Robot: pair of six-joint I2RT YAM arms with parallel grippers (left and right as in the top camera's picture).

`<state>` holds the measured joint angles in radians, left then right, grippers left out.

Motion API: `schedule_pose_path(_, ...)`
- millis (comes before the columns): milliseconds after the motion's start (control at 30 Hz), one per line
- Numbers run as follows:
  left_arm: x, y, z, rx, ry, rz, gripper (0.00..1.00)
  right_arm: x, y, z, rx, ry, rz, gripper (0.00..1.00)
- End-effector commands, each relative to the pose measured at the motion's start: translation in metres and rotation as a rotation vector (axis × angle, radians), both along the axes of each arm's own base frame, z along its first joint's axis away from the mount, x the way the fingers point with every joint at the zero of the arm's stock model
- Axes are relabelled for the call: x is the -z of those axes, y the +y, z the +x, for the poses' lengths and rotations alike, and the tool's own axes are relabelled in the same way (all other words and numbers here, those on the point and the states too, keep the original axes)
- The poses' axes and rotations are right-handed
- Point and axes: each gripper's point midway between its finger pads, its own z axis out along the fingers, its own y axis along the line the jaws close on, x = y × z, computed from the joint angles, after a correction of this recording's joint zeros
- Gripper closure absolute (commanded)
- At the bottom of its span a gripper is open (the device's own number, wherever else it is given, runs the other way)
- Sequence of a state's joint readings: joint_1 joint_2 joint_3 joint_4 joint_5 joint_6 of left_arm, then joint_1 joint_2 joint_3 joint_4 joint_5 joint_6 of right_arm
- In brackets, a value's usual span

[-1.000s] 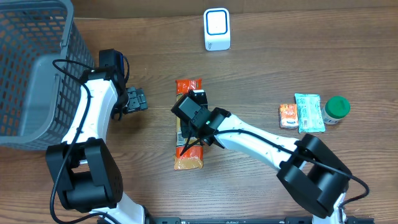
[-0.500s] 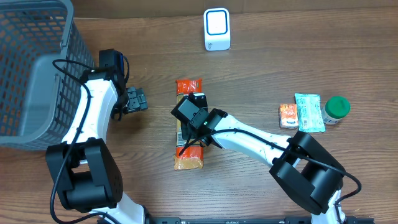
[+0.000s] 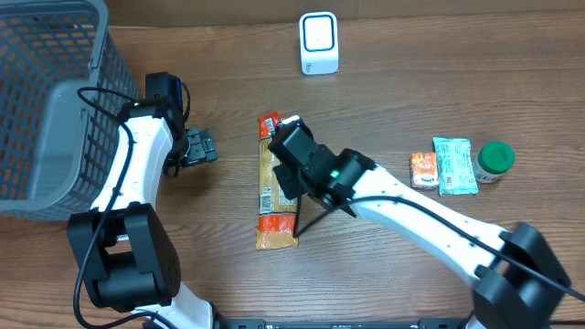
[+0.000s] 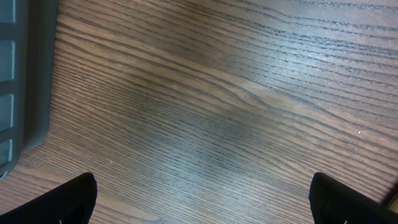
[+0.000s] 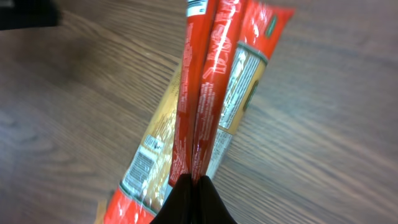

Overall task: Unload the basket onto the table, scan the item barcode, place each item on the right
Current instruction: 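Lower the right gripper onto the red stick packet and pinch it, then lift the red stick packet and carry it to the scanner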

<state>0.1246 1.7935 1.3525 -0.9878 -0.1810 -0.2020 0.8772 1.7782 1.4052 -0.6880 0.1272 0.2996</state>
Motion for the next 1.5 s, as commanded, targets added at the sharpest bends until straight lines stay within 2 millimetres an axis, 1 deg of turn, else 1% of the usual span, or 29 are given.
schedule_pose_path(0, -0.009, 0.002, 0.002, 0.013, -0.022, 0.015, 0.00, -0.005, -0.015, 0.008, -0.057, -0.076, -0.104, 0.96)
schedule_pose_path(200, -0.009, 0.002, 0.002, 0.013, -0.022, 0.015, 0.00, 0.001, -0.027, 0.004, -0.048, -0.047, -0.149, 0.96)
schedule_pose_path(300, -0.009, 0.002, 0.002, 0.013, -0.022, 0.015, 0.00, -0.004, -0.035, -0.001, -0.034, -0.031, -0.154, 0.96)
schedule_pose_path(333, -0.009, 0.002, 0.002, 0.013, -0.022, 0.015, 0.00, -0.013, -0.043, -0.001, -0.003, -0.026, -0.140, 0.96)
schedule_pose_path(500, -0.009, 0.002, 0.002, 0.014, -0.022, 0.015, 0.00, -0.046, -0.075, 0.004, 0.043, -0.042, -0.103, 0.96)
schedule_pose_path(533, -0.009, 0.002, 0.002, 0.014, -0.022, 0.015, 0.00, -0.051, -0.077, 0.001, 0.013, -0.037, -0.091, 0.96)
schedule_pose_path(600, -0.009, 0.002, 0.002, 0.014, -0.022, 0.015, 0.00, -0.065, -0.081, -0.010, -0.109, -0.015, -0.044, 0.96)
schedule_pose_path(667, -0.009, 0.002, 0.002, 0.013, -0.022, 0.015, 0.00, -0.077, -0.089, -0.017, -0.158, 0.011, 0.013, 0.96)
schedule_pose_path(767, -0.009, 0.002, 0.002, 0.013, -0.022, 0.015, 0.00, -0.098, -0.097, -0.026, -0.224, 0.060, 0.158, 0.96)
schedule_pose_path(900, -0.009, 0.002, 0.002, 0.013, -0.022, 0.015, 0.00, -0.133, -0.108, -0.043, -0.360, 0.127, 0.434, 0.96)
schedule_pose_path(1000, -0.009, 0.002, 0.002, 0.013, -0.022, 0.015, 0.00, -0.153, -0.119, -0.059, -0.476, 0.152, 0.594, 0.96)
schedule_pose_path(1067, -0.009, 0.002, 0.002, 0.013, -0.022, 0.015, 0.00, -0.157, -0.127, -0.065, -0.507, 0.154, 0.638, 0.96)
schedule_pose_path(1133, -0.009, 0.002, 0.002, 0.013, -0.022, 0.015, 0.00, -0.157, -0.133, -0.070, -0.524, 0.155, 0.649, 0.96)
schedule_pose_path(1267, -0.009, 0.002, 0.002, 0.014, -0.022, 0.015, 0.00, -0.154, -0.137, -0.074, -0.534, 0.159, 0.634, 0.96)
schedule_pose_path(1400, -0.009, 0.002, 0.002, 0.013, -0.022, 0.015, 0.00, -0.143, -0.143, -0.068, -0.509, 0.151, 0.559, 0.96)
schedule_pose_path(1467, -0.009, 0.002, 0.002, 0.013, -0.022, 0.015, 0.00, -0.134, -0.150, -0.058, -0.488, 0.121, 0.480, 0.96)
